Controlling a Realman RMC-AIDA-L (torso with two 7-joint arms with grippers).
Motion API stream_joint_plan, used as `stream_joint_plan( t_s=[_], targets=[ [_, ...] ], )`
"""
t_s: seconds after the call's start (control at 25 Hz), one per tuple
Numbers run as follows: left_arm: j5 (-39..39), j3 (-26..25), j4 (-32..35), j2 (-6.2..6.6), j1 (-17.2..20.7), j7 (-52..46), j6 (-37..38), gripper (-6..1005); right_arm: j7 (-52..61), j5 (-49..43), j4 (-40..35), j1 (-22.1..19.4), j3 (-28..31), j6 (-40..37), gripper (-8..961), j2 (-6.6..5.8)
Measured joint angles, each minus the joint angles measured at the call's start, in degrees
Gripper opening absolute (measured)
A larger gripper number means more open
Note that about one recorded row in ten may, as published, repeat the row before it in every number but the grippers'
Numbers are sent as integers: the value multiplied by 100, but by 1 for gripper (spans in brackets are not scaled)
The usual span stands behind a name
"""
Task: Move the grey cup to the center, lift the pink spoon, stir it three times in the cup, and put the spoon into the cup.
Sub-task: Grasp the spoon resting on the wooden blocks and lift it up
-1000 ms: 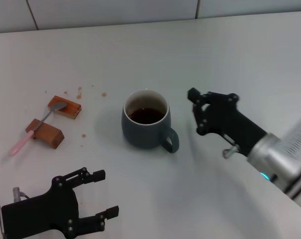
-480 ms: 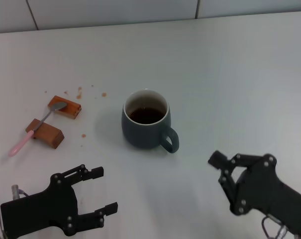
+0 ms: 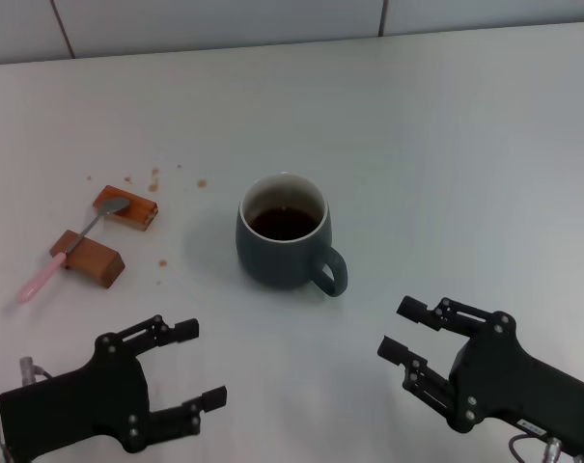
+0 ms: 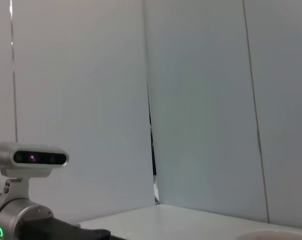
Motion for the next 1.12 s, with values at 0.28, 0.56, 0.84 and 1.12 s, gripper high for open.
stream_joint_plan(
  t_s=[0.28,0.56,0.84,1.12],
  targets=[
    [-297,-983,-385,28,110,-453,95,810,14,33,-11,28,53,127,536,11],
    [-333,-2247,-566,43,346,-1024,1032,811,13,31,-16,62,55,142,798,10],
    [-337,-3652,-567,55,381,-2855,873,811,17,9,-17,93,27,187,826,5],
    [-338,-4033,-528,64,395,-3943,345,810,20,0,-17,109,6,341,826,10]
  ],
)
